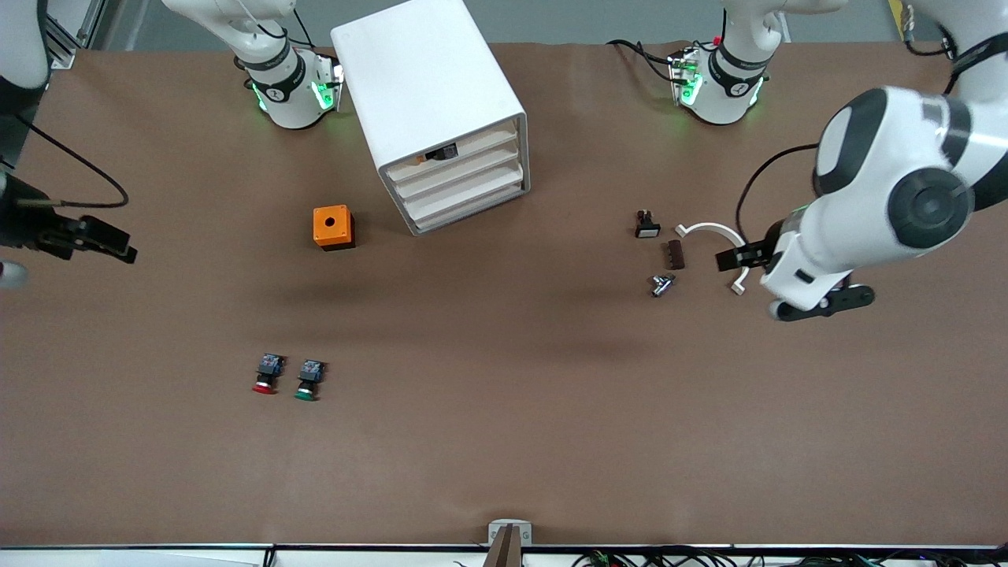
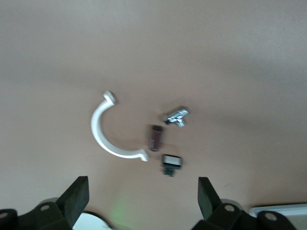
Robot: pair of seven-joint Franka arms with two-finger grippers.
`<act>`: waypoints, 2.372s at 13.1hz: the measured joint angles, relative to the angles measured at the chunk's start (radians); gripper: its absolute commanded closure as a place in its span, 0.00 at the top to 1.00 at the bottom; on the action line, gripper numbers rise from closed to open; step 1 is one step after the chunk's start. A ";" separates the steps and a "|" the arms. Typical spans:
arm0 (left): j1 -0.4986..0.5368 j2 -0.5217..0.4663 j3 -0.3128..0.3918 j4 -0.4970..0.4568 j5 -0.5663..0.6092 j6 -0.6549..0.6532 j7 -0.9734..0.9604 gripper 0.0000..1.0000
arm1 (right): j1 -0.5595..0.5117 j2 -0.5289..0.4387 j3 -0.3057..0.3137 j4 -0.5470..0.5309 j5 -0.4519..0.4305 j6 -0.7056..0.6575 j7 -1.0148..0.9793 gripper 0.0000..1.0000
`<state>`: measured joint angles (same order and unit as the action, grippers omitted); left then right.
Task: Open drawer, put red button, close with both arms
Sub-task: 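Move the left gripper toward the cabinet while the right gripper reaches the buttons, then grasp the drawer handle with the left gripper while the right gripper grasps the red button, then pull the drawer open with the left gripper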
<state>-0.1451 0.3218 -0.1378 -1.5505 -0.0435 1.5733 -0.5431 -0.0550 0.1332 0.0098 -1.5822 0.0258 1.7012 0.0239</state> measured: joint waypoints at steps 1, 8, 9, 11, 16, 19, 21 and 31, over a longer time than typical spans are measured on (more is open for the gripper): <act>-0.010 0.041 0.000 0.007 -0.019 0.007 -0.067 1.00 | 0.002 0.040 0.013 0.000 0.000 0.042 0.000 1.00; -0.154 0.292 -0.003 0.091 -0.074 0.015 -0.718 1.00 | 0.014 0.320 0.034 0.000 -0.001 0.282 0.000 1.00; -0.176 0.312 -0.004 0.094 -0.122 0.014 -0.837 1.00 | 0.014 0.352 0.034 0.000 -0.001 0.311 0.000 1.00; -0.217 0.347 -0.004 0.097 -0.257 0.014 -1.020 1.00 | 0.015 0.400 0.034 0.001 0.000 0.349 0.001 1.00; -0.273 0.418 -0.004 0.098 -0.607 0.011 -1.324 0.97 | 0.035 0.496 0.036 0.001 0.001 0.416 0.142 1.00; -0.295 0.461 -0.004 0.097 -0.764 0.011 -1.479 0.70 | 0.047 0.543 0.036 0.000 0.001 0.465 0.182 1.00; -0.302 0.491 -0.004 0.098 -0.888 0.008 -1.555 0.59 | 0.047 0.571 0.035 0.000 0.001 0.475 0.183 0.99; -0.449 0.541 -0.006 0.099 -1.048 0.004 -1.794 0.45 | 0.046 0.613 0.033 -0.001 0.001 0.497 0.185 0.25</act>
<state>-0.5945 0.8629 -0.1435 -1.4513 -1.0915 1.5769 -2.3367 -0.0085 0.7459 0.0424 -1.5831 0.0267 2.1983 0.2091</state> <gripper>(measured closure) 0.471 0.551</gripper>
